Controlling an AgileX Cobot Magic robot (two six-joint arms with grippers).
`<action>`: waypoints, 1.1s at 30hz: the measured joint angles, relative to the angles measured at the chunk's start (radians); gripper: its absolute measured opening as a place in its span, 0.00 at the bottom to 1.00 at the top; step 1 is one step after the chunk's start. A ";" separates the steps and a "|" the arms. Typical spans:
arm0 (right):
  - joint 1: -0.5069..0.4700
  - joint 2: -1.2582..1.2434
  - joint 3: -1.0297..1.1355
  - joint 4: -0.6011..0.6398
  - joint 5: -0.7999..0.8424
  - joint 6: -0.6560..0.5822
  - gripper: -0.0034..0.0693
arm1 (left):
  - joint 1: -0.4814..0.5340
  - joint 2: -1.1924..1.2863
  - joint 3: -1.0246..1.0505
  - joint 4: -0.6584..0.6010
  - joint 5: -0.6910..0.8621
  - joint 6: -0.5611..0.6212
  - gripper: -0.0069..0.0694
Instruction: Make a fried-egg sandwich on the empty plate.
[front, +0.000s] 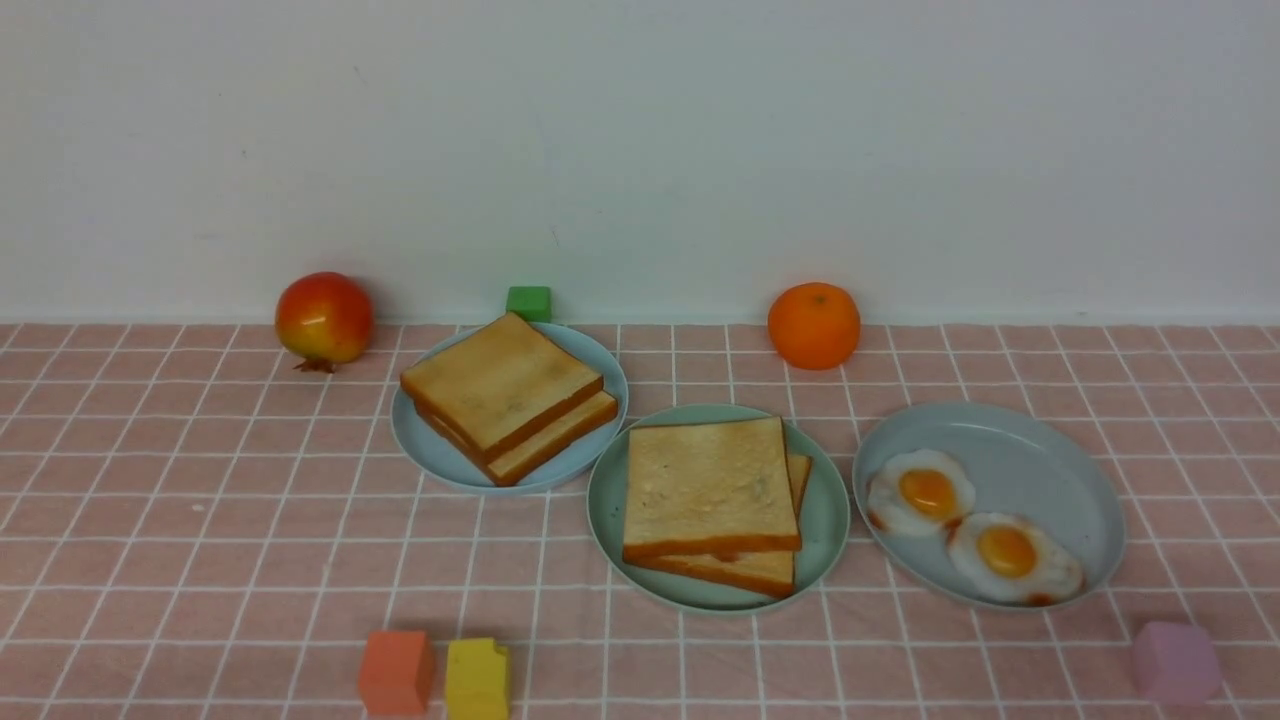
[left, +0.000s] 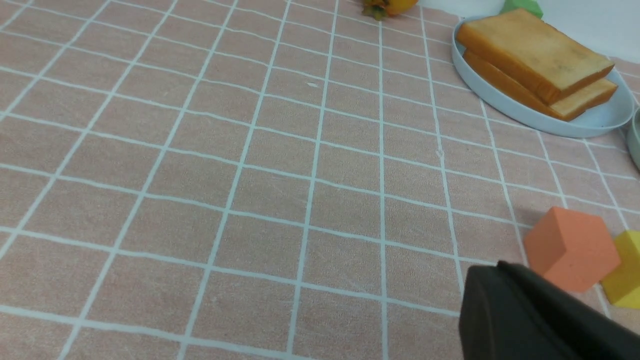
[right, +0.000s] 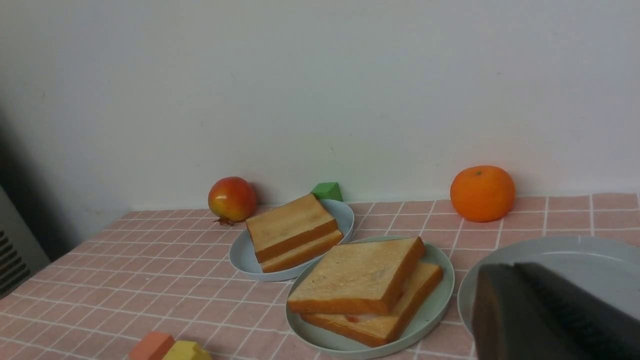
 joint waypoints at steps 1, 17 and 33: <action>0.000 0.000 0.000 0.000 0.000 0.000 0.13 | 0.000 0.000 0.000 0.000 0.000 0.000 0.14; -0.224 0.000 0.063 -0.182 0.112 -0.047 0.16 | 0.000 0.000 0.000 0.000 -0.001 0.000 0.16; -0.385 0.000 0.143 -0.104 0.208 -0.051 0.19 | 0.000 0.000 0.001 0.000 -0.002 0.000 0.18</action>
